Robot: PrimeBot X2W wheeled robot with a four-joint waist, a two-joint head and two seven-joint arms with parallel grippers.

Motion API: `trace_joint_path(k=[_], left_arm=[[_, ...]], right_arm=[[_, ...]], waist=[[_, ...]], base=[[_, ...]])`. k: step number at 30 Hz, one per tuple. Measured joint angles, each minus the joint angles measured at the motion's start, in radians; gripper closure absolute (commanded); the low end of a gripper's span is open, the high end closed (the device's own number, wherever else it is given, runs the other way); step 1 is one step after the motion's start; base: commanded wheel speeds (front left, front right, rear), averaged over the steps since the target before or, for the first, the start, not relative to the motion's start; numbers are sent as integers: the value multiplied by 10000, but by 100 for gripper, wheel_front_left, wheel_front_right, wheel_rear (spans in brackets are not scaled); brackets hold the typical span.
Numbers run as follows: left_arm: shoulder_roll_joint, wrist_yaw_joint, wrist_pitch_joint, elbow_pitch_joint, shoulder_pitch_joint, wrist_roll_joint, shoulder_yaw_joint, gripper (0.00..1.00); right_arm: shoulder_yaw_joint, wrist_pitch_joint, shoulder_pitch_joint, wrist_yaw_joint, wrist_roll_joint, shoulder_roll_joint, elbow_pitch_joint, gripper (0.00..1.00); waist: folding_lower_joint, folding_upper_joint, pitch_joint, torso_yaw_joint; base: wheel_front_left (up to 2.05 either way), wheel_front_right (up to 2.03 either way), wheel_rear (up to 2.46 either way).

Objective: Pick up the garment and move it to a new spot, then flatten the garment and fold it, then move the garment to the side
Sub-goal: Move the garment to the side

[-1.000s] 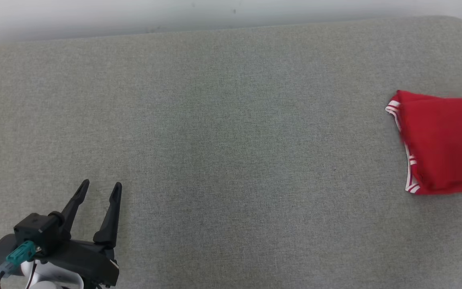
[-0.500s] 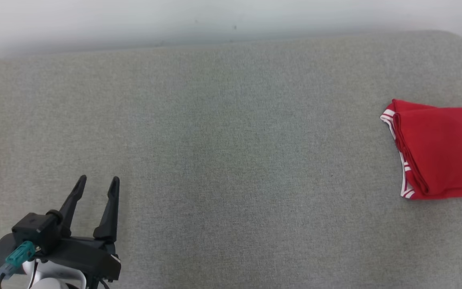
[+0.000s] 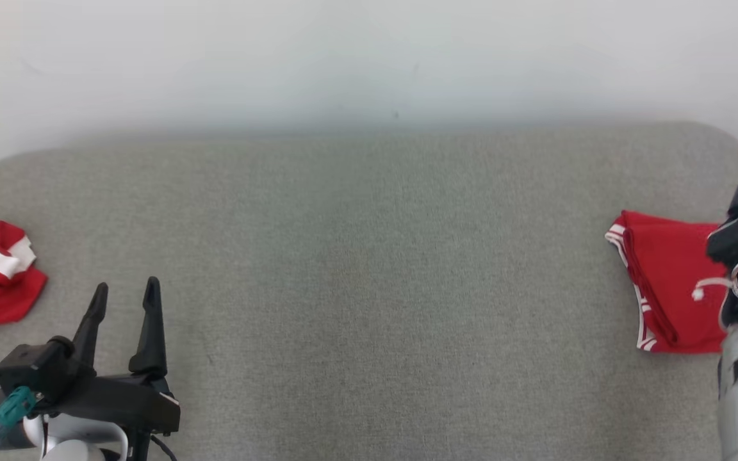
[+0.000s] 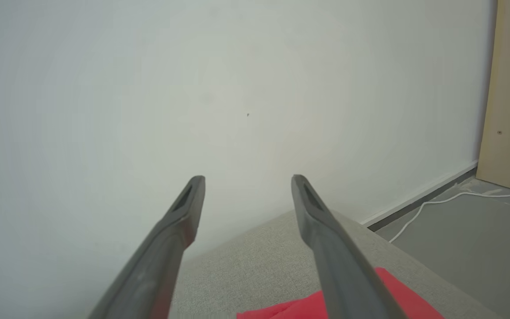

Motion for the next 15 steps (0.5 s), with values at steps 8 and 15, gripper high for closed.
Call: trace_joint_path(k=[8,15], left_arm=[[-303,65,-27,-10,540,276,890,0],[-261,88,-27,151,864,453,830,0]], right_arm=[[2360,474,1894,0,1806,44,-1126,0],[3670,805,3532,0,2533,44,-2688,0]], waist=[[-1,0,-731,153],[0,0,-1115,168]], base=[[0,0,0],[0,0,0]])
